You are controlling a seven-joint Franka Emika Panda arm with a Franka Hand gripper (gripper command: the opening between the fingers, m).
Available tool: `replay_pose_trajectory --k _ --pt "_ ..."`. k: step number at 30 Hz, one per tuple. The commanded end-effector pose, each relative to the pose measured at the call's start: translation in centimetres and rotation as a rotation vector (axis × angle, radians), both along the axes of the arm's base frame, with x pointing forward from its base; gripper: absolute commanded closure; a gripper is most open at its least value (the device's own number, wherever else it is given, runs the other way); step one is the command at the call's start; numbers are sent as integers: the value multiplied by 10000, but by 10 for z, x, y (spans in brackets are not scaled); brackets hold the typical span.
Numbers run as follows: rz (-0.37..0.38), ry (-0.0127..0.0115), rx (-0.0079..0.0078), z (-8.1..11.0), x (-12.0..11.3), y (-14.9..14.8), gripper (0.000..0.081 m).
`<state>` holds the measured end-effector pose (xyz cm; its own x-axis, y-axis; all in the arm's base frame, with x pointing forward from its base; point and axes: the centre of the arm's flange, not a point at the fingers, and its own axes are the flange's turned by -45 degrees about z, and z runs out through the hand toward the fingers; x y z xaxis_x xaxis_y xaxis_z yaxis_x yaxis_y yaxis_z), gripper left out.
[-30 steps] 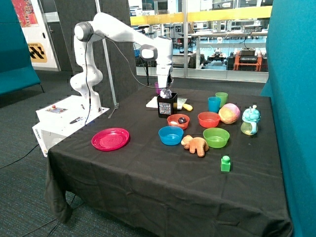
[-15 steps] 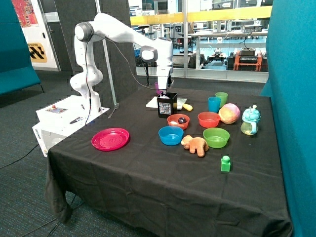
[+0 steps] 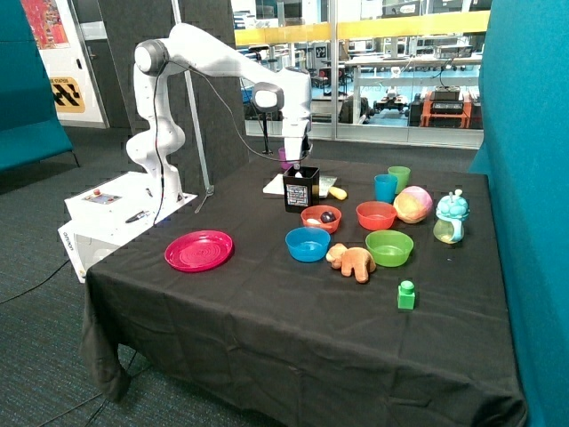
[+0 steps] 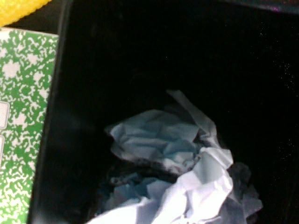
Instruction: Throw away the rubbish paper
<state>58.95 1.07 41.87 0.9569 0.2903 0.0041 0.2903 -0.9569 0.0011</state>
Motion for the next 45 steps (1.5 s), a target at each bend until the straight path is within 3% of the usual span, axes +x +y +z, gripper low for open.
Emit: replay_pose_trajectory --k 1,8,17,18,19,20,21,23,45 --pt "108 43 -1 13 -2 1 143" --pt "25 43 -1 24 -5 -4 115" --pt "-126 43 -1 34 -14 -15 137" --pt "-136 43 -1 35 -16 -16 473" --pt "-145 43 -1 36 -17 -17 640" --pt "-132 43 -1 37 -19 -18 398" --pt "-126 43 -1 37 -20 -19 279" --pt "-66 43 -1 38 -21 -19 194" --pt "10 43 -1 23 -15 -20 185"
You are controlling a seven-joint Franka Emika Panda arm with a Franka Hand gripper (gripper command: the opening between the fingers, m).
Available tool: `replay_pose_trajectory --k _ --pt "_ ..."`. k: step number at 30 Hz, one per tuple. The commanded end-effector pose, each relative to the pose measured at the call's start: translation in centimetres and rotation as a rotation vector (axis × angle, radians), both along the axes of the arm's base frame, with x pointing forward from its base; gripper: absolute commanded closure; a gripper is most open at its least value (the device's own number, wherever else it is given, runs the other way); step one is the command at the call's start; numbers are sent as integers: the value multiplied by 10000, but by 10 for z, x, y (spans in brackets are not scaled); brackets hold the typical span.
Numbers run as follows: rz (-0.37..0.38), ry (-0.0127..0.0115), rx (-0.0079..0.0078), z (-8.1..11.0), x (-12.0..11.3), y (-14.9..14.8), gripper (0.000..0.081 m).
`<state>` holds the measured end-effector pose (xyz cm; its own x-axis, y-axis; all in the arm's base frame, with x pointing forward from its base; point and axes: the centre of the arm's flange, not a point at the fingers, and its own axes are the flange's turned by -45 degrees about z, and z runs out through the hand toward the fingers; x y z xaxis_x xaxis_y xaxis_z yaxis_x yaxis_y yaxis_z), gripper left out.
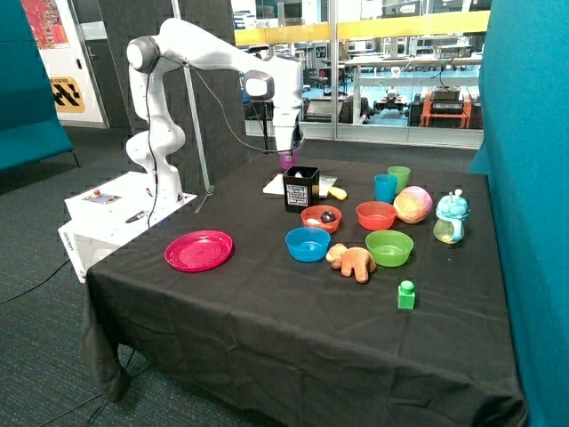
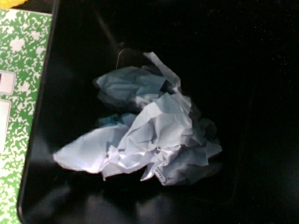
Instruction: Throw away the rubbish paper
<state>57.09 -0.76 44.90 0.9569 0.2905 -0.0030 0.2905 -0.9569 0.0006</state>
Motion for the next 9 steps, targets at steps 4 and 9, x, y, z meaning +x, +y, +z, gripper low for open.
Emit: replay_pose_trajectory --k 4,9 --pt "50 -27 14 -7 3 -1 187" --pt "67 -27 14 -5 4 -1 186"
